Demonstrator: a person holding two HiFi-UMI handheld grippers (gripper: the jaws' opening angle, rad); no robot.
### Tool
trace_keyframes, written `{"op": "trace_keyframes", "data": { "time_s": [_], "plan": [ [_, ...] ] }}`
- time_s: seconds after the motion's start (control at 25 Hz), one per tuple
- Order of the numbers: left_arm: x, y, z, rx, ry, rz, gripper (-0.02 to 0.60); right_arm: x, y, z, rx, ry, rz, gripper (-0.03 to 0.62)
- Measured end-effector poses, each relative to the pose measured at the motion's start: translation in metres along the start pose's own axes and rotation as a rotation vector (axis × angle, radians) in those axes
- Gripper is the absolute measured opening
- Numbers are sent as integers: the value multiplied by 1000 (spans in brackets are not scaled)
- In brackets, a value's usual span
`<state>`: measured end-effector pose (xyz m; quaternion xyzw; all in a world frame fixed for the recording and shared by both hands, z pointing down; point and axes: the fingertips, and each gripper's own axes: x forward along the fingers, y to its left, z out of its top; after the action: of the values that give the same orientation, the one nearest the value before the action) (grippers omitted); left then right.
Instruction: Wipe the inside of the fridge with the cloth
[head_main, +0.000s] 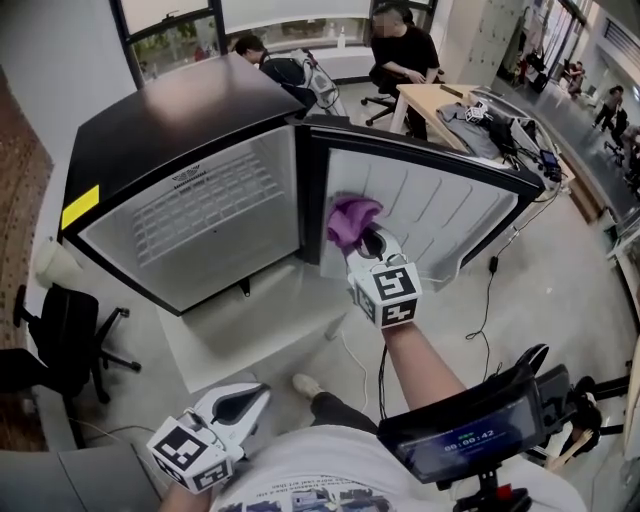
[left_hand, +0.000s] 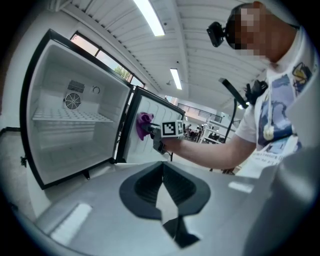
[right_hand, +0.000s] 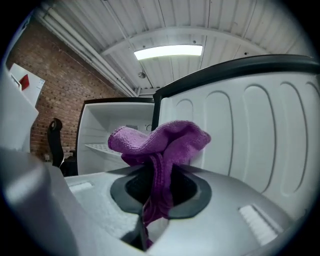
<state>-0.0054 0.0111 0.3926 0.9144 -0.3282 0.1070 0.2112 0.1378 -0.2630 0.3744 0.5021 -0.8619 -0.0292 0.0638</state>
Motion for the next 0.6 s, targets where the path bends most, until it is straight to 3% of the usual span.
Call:
{"op": "trace_keyframes", "data": {
  "time_s": [0.6],
  "plan": [
    [17, -2, -2, 23, 20, -58, 6, -57, -84, -42, 4, 65, -211, 67]
  ]
}}
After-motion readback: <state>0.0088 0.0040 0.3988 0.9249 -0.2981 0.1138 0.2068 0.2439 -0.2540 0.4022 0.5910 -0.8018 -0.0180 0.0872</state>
